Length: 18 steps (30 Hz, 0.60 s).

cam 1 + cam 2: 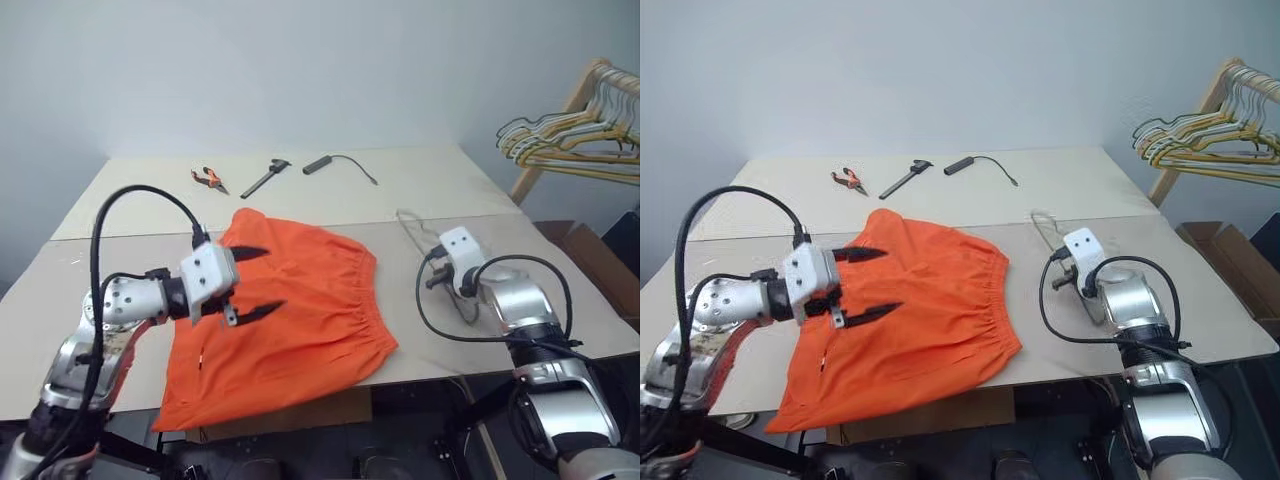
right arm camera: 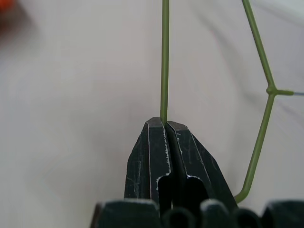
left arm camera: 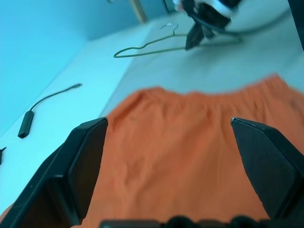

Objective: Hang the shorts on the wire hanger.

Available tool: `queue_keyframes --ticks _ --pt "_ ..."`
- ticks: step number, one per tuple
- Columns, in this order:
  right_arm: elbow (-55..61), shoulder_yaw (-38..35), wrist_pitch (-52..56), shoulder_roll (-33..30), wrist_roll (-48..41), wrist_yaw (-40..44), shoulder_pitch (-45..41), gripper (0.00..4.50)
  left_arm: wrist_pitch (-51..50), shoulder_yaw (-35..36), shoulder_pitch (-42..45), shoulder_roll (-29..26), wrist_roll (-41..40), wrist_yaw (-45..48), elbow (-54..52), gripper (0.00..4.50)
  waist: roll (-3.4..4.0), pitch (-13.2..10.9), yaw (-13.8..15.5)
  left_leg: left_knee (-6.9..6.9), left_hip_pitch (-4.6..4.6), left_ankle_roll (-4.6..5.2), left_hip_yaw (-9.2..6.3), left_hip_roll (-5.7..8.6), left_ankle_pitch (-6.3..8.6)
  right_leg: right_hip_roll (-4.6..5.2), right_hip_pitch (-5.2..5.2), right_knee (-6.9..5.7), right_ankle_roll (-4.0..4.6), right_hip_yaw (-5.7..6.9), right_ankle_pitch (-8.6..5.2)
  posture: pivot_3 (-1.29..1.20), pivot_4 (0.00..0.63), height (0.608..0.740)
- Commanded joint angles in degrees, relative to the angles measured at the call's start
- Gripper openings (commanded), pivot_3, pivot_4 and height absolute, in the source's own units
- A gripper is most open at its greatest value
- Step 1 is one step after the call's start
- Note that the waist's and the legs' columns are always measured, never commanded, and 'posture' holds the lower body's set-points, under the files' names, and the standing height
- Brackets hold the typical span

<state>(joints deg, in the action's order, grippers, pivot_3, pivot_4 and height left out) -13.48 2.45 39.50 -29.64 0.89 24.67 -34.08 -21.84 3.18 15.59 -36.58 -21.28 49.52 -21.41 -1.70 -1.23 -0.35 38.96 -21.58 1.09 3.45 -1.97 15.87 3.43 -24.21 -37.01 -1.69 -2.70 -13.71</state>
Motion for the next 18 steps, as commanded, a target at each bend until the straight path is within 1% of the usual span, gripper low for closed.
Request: queue_keyframes --ticks 1,4,7,9,12,18 --pt "12.9 -2.6 -6.3 2.0 -1.8 -1.4 0.4 0.02 -10.1 4.6 6.2 8.4 -10.3 -10.6 0.4 4.5 -0.01 0.0 0.1 0.03 -0.07 0.0 -0.04 -0.01 0.0 -0.01 -0.02 0.02 -0.02 0.03 0.03 0.06 0.0 0.74" --pt "19.4 -2.5 -10.4 5.6 -3.0 -2.1 1.5 0.02 -16.3 6.9 10.5 17.3 -16.0 -20.1 1.5 4.5 -0.01 0.0 0.1 0.09 -0.13 0.0 -0.11 0.0 0.0 0.01 0.03 0.1 -0.13 0.05 0.15 0.05 0.0 0.74" --pt "25.0 -0.3 -13.8 9.9 -3.1 -3.3 2.8 0.02 -18.2 9.5 13.8 25.9 -20.9 -28.6 2.5 4.5 -0.02 0.0 0.2 0.13 -0.16 0.0 -0.13 0.03 0.0 0.04 0.07 0.2 -0.18 0.05 0.22 0.05 0.0 0.74" --pt "27.9 1.4 -15.3 12.6 -2.7 -4.1 3.6 0.02 -18.9 10.9 15.4 29.6 -23.4 -32.6 3.3 4.5 -0.03 0.0 0.4 0.14 -0.18 0.0 -0.14 0.05 0.0 0.06 0.06 0.23 -0.18 0.05 0.24 0.06 0.0 0.74" --pt "30.0 3.8 -18.0 14.3 -1.8 -3.8 5.1 0.02 -18.8 11.8 17.0 30.9 -24.5 -35.2 4.6 4.5 -0.03 0.0 0.4 0.16 -0.19 -0.01 -0.14 0.08 0.0 0.04 0.04 0.22 -0.14 0.04 0.27 0.06 0.0 0.74" --pt "31.6 7.9 -24.7 13.8 0.0 -2.1 7.9 0.02 -18.3 12.2 18.3 29.9 -25.7 -36.2 6.0 4.5 -0.03 0.0 0.4 0.16 -0.15 -0.09 -0.13 0.11 -0.05 0.03 0.09 0.25 -0.12 0.07 0.27 0.06 0.0 0.74"
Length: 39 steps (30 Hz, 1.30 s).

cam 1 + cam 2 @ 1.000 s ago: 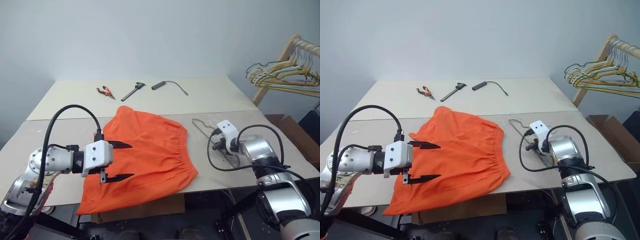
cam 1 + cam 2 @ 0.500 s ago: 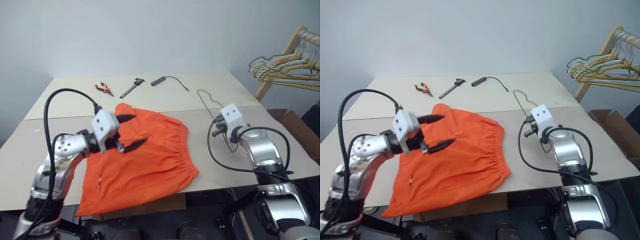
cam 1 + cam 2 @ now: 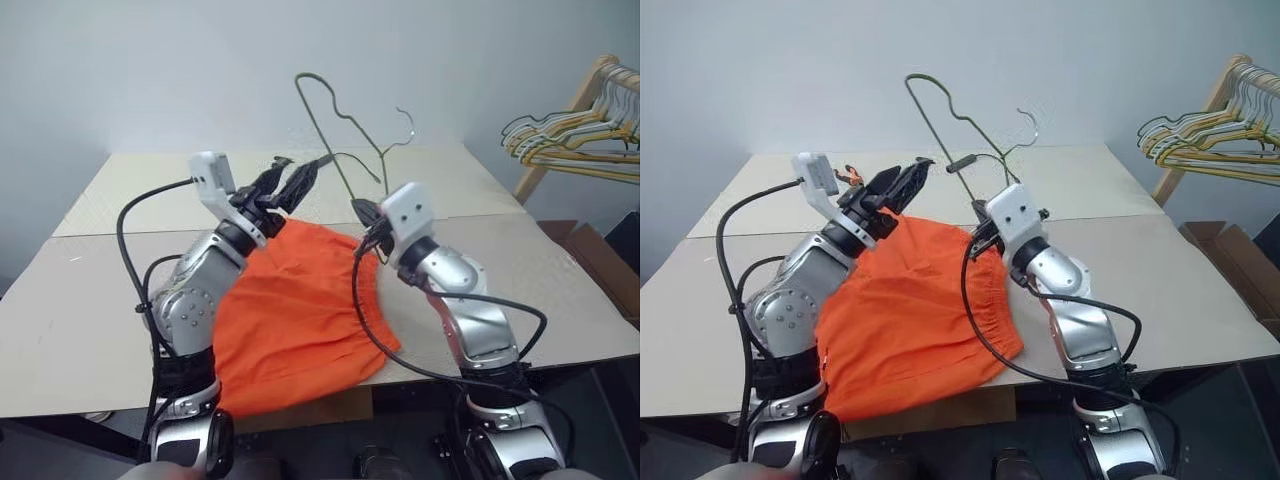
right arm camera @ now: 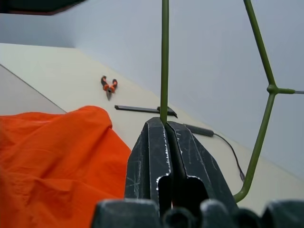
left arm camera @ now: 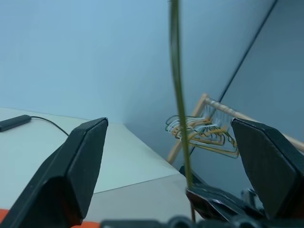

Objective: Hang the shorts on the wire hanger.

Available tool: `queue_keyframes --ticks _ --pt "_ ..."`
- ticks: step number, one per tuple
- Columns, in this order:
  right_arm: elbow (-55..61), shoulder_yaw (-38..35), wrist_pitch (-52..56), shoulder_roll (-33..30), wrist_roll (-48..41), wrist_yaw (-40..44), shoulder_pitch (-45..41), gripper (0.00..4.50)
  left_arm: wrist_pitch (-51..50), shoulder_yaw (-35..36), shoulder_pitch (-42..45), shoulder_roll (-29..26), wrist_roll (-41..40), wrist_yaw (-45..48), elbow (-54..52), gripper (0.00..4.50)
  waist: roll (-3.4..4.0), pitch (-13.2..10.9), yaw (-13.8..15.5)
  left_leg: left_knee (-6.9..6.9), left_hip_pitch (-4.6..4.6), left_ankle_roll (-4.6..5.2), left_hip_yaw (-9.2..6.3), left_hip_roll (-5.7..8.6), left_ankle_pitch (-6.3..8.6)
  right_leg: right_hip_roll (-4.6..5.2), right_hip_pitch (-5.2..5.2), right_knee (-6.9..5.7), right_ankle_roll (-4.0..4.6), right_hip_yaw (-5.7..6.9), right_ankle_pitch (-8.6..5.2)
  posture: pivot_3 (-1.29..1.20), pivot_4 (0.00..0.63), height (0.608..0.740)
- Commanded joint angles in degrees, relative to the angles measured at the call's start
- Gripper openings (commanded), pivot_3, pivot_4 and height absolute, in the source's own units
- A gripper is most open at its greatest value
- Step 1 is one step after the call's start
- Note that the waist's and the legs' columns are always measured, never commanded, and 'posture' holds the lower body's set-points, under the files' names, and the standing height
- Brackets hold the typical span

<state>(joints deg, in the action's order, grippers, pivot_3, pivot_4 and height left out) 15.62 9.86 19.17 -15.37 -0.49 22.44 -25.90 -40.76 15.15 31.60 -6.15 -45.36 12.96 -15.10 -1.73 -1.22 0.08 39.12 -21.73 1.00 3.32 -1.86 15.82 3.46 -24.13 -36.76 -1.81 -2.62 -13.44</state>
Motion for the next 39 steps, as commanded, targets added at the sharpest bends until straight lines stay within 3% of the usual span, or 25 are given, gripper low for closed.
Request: queue_keyframes --ticks 1,4,16,22,26,32,36,39 --pt "2.4 1.3 -5.9 -0.9 2.2 0.4 -0.1 0.02 1.1 -0.1 2.2 -0.9 -1.4 0.9 -0.4 4.5 0.0 0.0 0.0 0.0 0.0 -0.02 0.01 0.0 -0.02 -0.01 0.0 0.01 0.02 0.0 0.01 0.05 0.0 0.74" --pt "2.1 3.2 -9.7 -1.6 3.7 1.1 0.7 0.0 1.5 -0.7 2.3 -1.0 -1.0 0.9 -0.1 3.92 0.0 0.0 0.0 0.0 0.02 -0.07 0.02 0.0 -0.05 -0.01 0.01 0.01 0.02 0.01 0.01 0.05 0.0 0.74" --pt "-1.8 4.5 -13.2 0.2 10.5 -3.3 0.4 0.0 4.6 -2.2 3.4 0.0 1.3 -1.1 2.0 0.12 -0.02 0.0 0.1 0.0 0.04 -0.13 0.01 0.0 -0.08 -0.03 0.05 0.02 0.05 0.04 0.02 0.05 0.0 0.74" --pt "-3.8 4.5 -14.8 0.6 13.0 -4.4 -0.6 0.0 5.5 -2.7 3.2 0.0 1.8 -1.3 2.8 0.02 -0.02 0.0 0.0 -0.01 0.03 -0.13 0.0 0.0 -0.08 -0.03 0.04 0.03 0.05 0.02 0.03 0.05 0.0 0.74" --pt "-3.5 4.2 -14.7 0.3 12.0 -2.2 -0.7 1.05 5.7 -2.8 2.9 -0.8 1.7 -0.3 2.4 0.0 -0.02 0.0 -0.1 -0.01 0.05 -0.14 0.0 0.0 -0.08 -0.03 0.06 0.03 0.05 0.02 0.03 0.05 0.0 0.74" --pt "-2.0 3.4 -17.4 -1.5 8.7 2.1 0.0 3.19 7.9 1.2 3.5 -3.0 -2.3 4.1 1.9 0.0 -0.02 0.0 0.0 -0.01 0.04 -0.14 0.01 0.0 -0.08 -0.03 0.05 0.04 0.05 0.03 0.03 0.06 0.0 0.74" --pt "2.1 -2.6 -6.9 -5.1 -9.1 14.5 0.5 4.48 7.1 4.0 1.9 -9.8 -8.4 16.8 0.6 0.0 -0.02 0.0 -0.1 -0.01 0.06 -0.13 0.0 -0.01 -0.08 -0.04 0.06 0.03 0.05 0.04 0.03 0.07 0.0 0.74" --pt "3.7 -7.4 4.4 -10.7 -23.2 24.1 -0.7 4.48 7.3 4.8 0.0 -16.3 -10.3 27.8 1.3 0.0 -0.02 0.0 -0.1 -0.01 0.05 -0.12 0.0 -0.03 -0.08 -0.04 0.1 0.09 0.05 0.09 0.03 0.07 0.0 0.74"
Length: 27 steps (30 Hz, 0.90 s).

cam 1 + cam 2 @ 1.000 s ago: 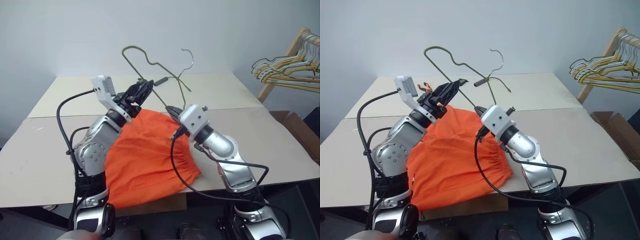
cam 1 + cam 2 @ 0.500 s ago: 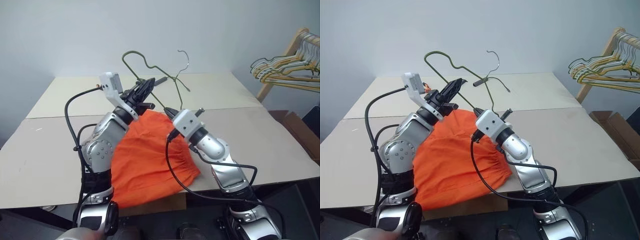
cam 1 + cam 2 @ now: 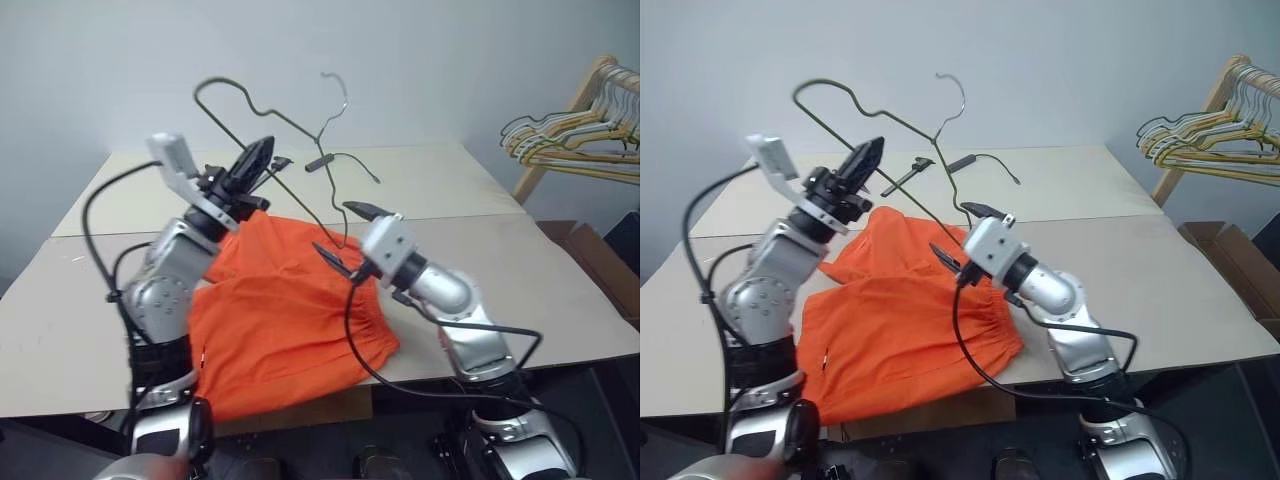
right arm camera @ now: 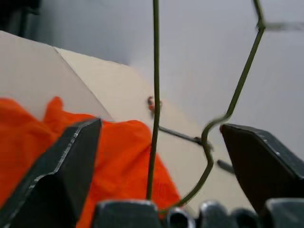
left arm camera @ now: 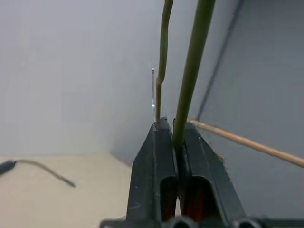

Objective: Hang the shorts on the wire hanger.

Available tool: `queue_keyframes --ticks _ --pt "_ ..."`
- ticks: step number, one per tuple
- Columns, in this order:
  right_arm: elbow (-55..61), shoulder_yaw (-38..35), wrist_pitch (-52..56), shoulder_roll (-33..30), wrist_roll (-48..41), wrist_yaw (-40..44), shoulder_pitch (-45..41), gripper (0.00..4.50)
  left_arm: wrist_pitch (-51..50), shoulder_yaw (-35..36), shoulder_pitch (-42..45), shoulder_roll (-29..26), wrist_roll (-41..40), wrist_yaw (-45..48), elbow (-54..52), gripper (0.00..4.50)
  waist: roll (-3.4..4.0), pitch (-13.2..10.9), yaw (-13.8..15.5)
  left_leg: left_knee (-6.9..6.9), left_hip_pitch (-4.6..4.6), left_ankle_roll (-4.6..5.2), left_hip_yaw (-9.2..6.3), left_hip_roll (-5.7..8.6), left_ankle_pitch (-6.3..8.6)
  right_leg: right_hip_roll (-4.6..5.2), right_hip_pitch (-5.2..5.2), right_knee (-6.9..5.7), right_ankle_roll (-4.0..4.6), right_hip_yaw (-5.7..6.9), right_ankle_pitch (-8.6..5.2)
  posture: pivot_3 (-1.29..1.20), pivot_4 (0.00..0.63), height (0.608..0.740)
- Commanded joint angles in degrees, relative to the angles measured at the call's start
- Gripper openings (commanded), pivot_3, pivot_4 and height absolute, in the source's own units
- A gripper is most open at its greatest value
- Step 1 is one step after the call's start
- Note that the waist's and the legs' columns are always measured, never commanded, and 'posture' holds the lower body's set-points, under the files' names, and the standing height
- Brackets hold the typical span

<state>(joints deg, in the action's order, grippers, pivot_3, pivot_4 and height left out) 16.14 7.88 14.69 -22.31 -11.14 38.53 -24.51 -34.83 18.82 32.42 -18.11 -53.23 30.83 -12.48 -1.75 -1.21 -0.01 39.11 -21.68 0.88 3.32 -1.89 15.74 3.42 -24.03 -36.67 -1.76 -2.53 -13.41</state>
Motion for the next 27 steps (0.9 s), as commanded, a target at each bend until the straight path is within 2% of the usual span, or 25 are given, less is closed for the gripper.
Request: queue_keyframes --ticks 1,5,10,17,27 --pt "2.1 -7.8 15.0 -6.2 -18.7 11.2 -3.7 4.48 1.2 1.6 -1.0 -6.9 -2.9 13.7 -0.2 0.0 0.0 0.0 0.0 0.0 0.02 0.0 0.02 0.0 0.0 0.0 0.03 0.01 0.0 0.01 0.0 0.07 0.0 0.74" --pt "-4.4 -9.7 30.5 -14.9 -30.5 21.9 -9.5 4.48 -0.1 4.0 -0.9 -13.2 -7.7 27.1 3.4 0.0 0.01 0.0 0.0 0.01 0.27 0.02 0.17 -0.04 -0.01 -0.02 0.23 0.0 0.06 0.07 -0.01 0.07 0.0 0.74" --pt "-11.8 -3.3 37.5 -19.1 -32.9 34.2 -14.9 4.48 -2.6 6.4 1.3 -14.9 -15.0 34.9 8.1 0.0 0.01 0.0 -0.2 -0.17 0.63 0.06 0.19 -0.19 0.02 -0.13 0.83 0.51 0.12 0.35 -0.04 0.06 0.0 0.74" --pt "-15.9 1.1 36.2 -14.6 -29.7 36.8 -19.6 4.48 -3.5 6.0 3.2 -14.0 -17.7 36.3 9.6 0.0 0.01 0.0 -0.3 -0.13 0.52 0.05 0.14 -0.13 0.02 -0.07 0.8 0.54 0.04 0.31 0.0 0.06 0.0 0.74" --pt "-14.7 0.3 37.9 -8.8 -31.0 33.9 -22.8 4.48 -3.1 4.9 3.0 -12.8 -17.5 35.5 9.1 0.0 0.01 0.0 -0.1 -0.13 0.51 0.05 0.12 -0.12 0.02 -0.05 0.78 0.54 0.03 0.34 0.01 0.05 0.0 0.74"
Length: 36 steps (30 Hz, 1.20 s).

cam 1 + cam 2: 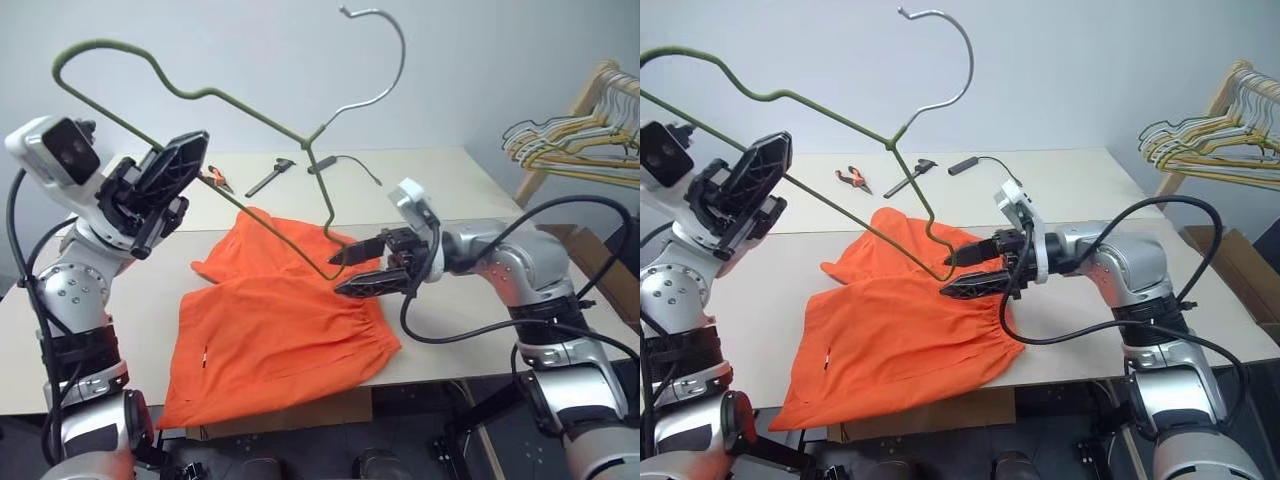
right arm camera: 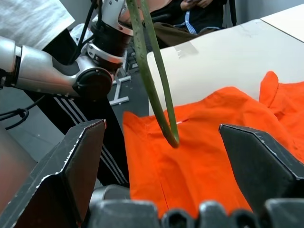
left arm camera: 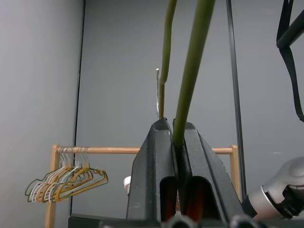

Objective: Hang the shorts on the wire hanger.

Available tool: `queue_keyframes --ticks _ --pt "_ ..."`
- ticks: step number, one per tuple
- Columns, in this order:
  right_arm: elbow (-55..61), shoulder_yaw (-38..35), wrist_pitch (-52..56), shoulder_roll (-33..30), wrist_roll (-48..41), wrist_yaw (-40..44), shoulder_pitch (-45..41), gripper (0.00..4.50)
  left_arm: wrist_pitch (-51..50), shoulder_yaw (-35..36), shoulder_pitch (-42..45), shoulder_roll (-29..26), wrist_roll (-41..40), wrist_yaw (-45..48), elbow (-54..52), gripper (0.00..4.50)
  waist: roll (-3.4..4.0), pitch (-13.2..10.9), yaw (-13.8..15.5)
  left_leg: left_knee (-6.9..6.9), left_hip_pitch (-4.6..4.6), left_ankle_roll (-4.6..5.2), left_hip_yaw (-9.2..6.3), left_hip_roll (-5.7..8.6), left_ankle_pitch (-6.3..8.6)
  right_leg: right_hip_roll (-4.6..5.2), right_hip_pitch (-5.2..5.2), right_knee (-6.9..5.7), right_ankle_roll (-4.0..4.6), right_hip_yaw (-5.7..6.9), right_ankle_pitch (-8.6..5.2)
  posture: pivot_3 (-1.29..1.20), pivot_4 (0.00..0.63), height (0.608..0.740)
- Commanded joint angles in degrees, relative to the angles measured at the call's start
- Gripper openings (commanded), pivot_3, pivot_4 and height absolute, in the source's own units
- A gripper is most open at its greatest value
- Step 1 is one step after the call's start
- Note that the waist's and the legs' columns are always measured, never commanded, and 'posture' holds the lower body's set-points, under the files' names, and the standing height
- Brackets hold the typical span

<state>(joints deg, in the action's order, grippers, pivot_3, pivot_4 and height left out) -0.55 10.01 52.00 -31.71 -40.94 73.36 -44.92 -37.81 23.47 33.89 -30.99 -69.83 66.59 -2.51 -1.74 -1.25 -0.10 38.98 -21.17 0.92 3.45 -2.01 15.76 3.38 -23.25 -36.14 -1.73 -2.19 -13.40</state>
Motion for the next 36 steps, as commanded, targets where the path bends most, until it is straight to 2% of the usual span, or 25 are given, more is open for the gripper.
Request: queue_keyframes --ticks 1,7,8,10,21,24,28,30,33,36 --pt "2.2 -1.9 0.9 0.9 -1.4 -1.3 -2.5 4.48 0.0 0.3 1.4 0.0 -0.9 -0.3 -1.0 0.0 0.0 0.0 0.0 0.0 0.0 0.0 0.0 0.0 0.0 0.0 0.0 0.0 0.0 0.0 0.0 0.05 0.0 0.74" --pt "2.8 -2.0 1.6 2.8 -1.7 -3.8 -3.1 4.48 0.6 0.0 0.7 0.5 -0.1 -0.4 -1.0 0.0 0.0 0.0 -0.1 0.0 0.0 0.0 0.0 -0.01 0.0 -0.01 -0.01 -0.02 0.0 0.0 0.0 0.05 0.0 0.74" --pt "2.9 -2.1 1.8 3.1 -1.8 -4.1 -3.1 4.31 0.6 -0.1 0.6 0.7 0.1 -0.6 -1.0 0.0 0.0 0.0 -0.1 0.0 0.0 0.0 0.0 -0.01 0.0 -0.01 -0.02 -0.02 0.0 0.0 0.0 0.05 0.0 0.74" --pt "3.2 -2.2 2.0 3.4 -2.1 -4.6 -3.1 3.91 0.9 -0.2 0.4 1.0 0.4 -0.9 -1.1 0.0 0.0 0.0 -0.2 0.0 0.0 0.0 0.0 -0.01 0.0 -0.01 -0.02 -0.02 0.0 0.0 0.0 0.05 0.0 0.74" --pt "3.3 -2.4 2.5 4.2 -2.2 -6.4 -2.9 0.03 2.1 -0.8 -0.3 1.4 3.0 0.1 -0.2 0.0 0.0 0.0 -0.6 0.0 0.0 0.0 0.0 0.0 0.0 0.0 -0.01 -0.01 0.0 0.0 0.0 0.04 0.0 0.74" --pt "3.6 -2.4 1.8 4.3 -1.8 -6.6 -2.5 0.03 4.1 -2.2 -1.0 1.8 6.2 0.1 -0.4 0.0 0.0 0.0 -0.6 0.0 -0.01 0.0 0.01 0.0 0.0 -0.01 -0.02 -0.01 0.0 0.0 0.0 0.04 0.0 0.74" --pt "3.6 -4.1 2.7 5.4 -3.1 -8.5 -2.3 0.0 4.4 -4.5 -2.2 1.1 9.7 -0.2 0.2 1.02 0.01 0.0 -0.6 -0.01 0.0 0.0 0.02 0.0 0.0 0.0 -0.01 0.0 0.0 -0.01 0.0 0.04 0.0 0.74" --pt "3.7 -5.7 3.5 6.0 -4.2 -10.0 -2.3 0.0 4.9 -6.5 -2.9 0.2 12.9 -0.5 0.1 1.77 0.01 0.0 -0.6 -0.01 0.0 0.0 0.02 0.0 0.0 0.0 -0.01 -0.02 0.0 -0.01 0.0 0.03 0.0 0.74" --pt "4.0 -9.4 4.6 6.9 -6.4 -13.4 -1.8 0.0 7.2 -13.0 -5.1 -3.2 22.6 0.1 -0.1 2.77 0.01 0.0 -0.6 -0.01 -0.02 0.0 0.02 0.0 0.0 -0.01 -0.03 0.0 0.0 0.0 0.0 0.03 0.0 0.74" --pt "4.8 -12.8 8.1 4.8 -7.9 -17.4 -0.2 0.0 12.4 -18.6 -8.8 -6.3 32.2 1.6 1.7 3.78 0.03 0.0 -0.6 -0.06 0.0 -0.01 0.06 0.02 0.0 0.01 -0.03 0.02 0.01 -0.02 0.0 0.02 0.0 0.74"
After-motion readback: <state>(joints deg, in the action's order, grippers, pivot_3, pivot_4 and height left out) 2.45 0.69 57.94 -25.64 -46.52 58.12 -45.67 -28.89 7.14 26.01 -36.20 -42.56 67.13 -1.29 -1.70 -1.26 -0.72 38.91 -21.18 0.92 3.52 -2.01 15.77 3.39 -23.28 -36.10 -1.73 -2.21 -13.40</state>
